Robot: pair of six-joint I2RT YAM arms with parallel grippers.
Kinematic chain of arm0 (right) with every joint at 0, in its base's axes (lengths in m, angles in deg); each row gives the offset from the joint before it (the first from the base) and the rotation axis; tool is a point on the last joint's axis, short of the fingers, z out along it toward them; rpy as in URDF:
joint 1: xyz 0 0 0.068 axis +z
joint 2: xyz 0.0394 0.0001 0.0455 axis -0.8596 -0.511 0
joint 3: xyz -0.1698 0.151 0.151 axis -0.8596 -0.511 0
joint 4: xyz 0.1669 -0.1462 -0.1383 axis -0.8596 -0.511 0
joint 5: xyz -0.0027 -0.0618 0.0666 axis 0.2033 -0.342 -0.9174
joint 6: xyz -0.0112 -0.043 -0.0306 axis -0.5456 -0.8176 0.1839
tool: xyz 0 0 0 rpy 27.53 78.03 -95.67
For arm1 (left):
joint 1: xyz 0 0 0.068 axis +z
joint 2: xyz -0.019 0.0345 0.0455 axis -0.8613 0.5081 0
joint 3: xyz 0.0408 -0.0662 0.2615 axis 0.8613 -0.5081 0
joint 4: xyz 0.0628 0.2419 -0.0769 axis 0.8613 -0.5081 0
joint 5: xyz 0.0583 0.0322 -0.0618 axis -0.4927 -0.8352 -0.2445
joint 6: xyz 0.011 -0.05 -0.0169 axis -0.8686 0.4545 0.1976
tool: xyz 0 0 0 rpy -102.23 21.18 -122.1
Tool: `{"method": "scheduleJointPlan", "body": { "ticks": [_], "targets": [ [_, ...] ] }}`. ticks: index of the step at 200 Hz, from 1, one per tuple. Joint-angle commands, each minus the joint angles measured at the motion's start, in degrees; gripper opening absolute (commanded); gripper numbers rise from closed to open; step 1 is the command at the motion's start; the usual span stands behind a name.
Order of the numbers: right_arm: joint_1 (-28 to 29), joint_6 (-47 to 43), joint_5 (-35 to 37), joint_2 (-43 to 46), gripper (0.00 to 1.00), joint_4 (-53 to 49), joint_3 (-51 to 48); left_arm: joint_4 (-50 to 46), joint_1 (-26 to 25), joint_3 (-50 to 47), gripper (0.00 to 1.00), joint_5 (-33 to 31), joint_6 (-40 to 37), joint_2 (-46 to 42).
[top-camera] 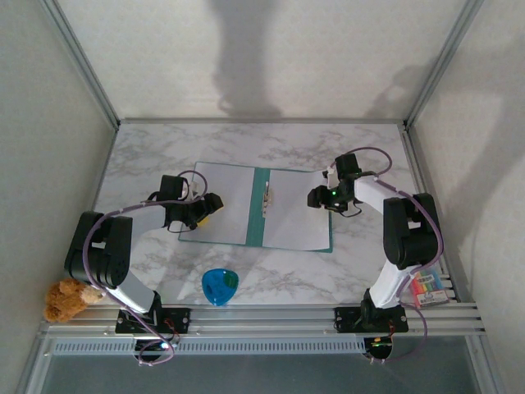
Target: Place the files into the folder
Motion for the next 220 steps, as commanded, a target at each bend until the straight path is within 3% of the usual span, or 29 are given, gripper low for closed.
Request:
{"method": "scheduleJointPlan", "body": {
  "ticks": [1, 96, 150, 220],
  "targets": [
    [-0.3, -0.2, 1.0, -0.9, 0.64, -1.5, 1.7, -2.9, 0.3, 0.5, 0.81, -1.6, -1.0, 0.7],
    [-3.3, 1.2, 8.5, 5.4, 0.74, -9.9, 4.8, -2.9, 0.3, 0.4, 0.81, -1.6, -0.9, 0.5],
    [-3.0, 5.1, -3.6, 8.7, 0.78, -5.8, 2.2, -2.9, 0.2, 0.7, 0.81, -1.7, -0.8, 0.7],
    [-2.8, 8.4, -6.0, 11.1, 0.78, -0.2, -0.9, -7.6, -1.7, 5.5, 0.85, -5.4, -0.4, -0.5]
  ]
}}
